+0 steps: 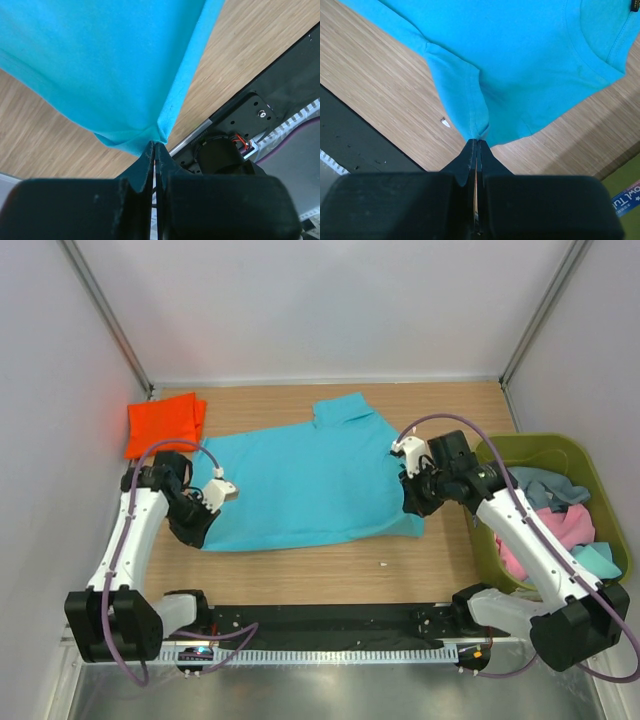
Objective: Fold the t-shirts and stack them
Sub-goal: Fold the tshirt
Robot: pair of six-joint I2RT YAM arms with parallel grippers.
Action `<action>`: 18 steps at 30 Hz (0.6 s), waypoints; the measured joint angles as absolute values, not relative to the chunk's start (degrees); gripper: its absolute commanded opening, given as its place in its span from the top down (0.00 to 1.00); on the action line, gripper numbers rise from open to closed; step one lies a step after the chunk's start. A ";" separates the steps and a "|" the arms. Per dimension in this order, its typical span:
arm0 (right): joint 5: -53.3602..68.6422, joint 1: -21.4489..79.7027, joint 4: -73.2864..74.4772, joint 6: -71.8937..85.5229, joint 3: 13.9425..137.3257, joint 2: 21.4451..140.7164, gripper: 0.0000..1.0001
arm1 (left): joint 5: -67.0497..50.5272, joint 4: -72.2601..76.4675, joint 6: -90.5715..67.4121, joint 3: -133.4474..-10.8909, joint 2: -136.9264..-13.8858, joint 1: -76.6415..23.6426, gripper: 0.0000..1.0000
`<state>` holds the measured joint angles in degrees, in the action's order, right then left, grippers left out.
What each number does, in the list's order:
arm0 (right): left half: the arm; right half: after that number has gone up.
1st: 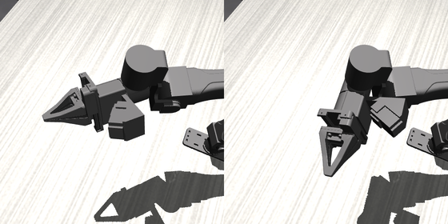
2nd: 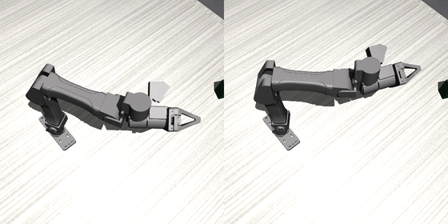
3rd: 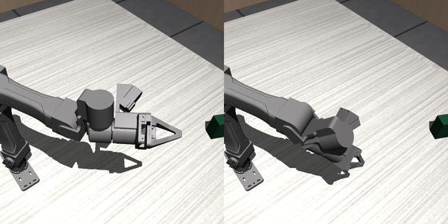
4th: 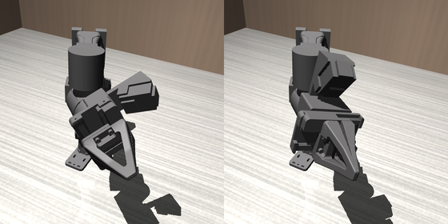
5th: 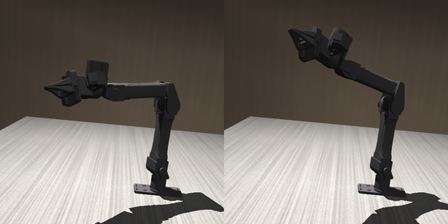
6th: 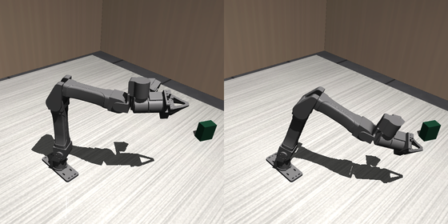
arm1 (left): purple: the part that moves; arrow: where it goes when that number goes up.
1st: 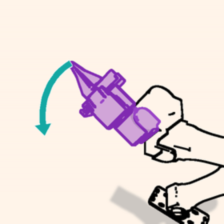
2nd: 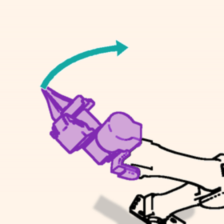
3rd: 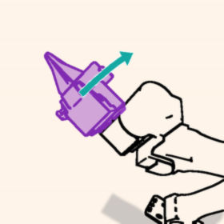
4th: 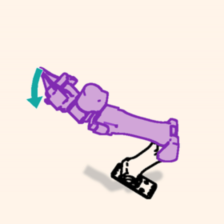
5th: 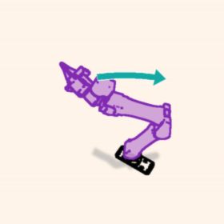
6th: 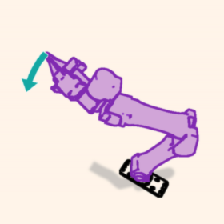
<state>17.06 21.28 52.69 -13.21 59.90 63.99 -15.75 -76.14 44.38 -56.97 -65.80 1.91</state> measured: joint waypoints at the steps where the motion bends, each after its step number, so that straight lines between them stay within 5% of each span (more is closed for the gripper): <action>1: 16.99 21.28 52.66 -13.23 60.10 64.23 0.99 | -15.64 -76.16 44.47 -56.95 -66.46 1.91 1.00; 18: 12.08 21.28 45.71 -16.23 70.08 75.02 0.99 | -14.90 -74.70 36.53 -56.95 -70.70 2.68 1.00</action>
<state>12.08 21.28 45.71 -16.23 70.08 75.02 -14.90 -74.70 36.53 -56.95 -70.70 2.68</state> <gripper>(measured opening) 0.028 0.003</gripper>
